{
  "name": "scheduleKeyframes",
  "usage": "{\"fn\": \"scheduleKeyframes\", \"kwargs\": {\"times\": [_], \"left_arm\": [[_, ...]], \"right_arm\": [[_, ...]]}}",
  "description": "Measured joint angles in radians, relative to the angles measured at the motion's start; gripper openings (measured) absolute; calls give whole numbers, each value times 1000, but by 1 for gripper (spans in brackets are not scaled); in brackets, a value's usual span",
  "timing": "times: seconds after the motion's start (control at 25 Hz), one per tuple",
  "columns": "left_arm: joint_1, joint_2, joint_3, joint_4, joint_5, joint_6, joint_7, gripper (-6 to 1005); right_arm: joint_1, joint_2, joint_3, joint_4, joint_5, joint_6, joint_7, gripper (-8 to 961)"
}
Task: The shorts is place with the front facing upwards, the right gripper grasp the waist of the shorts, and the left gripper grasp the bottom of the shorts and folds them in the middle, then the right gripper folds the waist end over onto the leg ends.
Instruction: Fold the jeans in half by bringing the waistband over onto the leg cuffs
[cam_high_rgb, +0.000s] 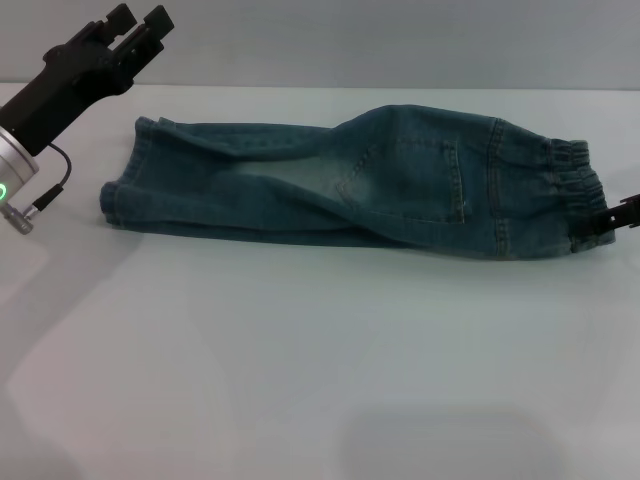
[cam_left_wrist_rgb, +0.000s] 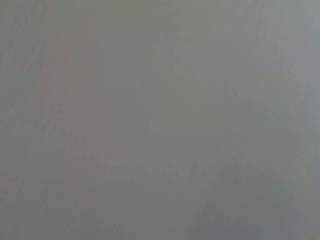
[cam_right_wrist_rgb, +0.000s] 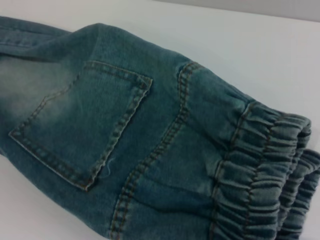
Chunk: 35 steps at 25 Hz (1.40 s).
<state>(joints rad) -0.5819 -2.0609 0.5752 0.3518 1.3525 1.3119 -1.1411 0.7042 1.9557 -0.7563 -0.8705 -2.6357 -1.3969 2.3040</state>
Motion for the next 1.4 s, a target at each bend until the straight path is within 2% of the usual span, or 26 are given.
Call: {"fn": "scheduleKeyframes", "kwargs": {"times": [0.16, 0.76, 1.16, 1.4], "left_arm": [[1, 0, 0, -1, 0, 0, -1, 584], [1, -1, 0, -18, -1, 1, -2, 576], [1, -1, 0, -31, 0, 0, 8, 570], [-2, -2, 22, -50, 6, -9, 76, 567]], "right_arm": [[-4, 7, 0, 1, 0, 5, 0, 732], [-38, 77, -13, -5, 3, 160, -42, 704], [-40, 80, -14, 3, 6, 152, -64, 244], [-72, 79, -13, -69, 103, 72, -65, 105]]}}
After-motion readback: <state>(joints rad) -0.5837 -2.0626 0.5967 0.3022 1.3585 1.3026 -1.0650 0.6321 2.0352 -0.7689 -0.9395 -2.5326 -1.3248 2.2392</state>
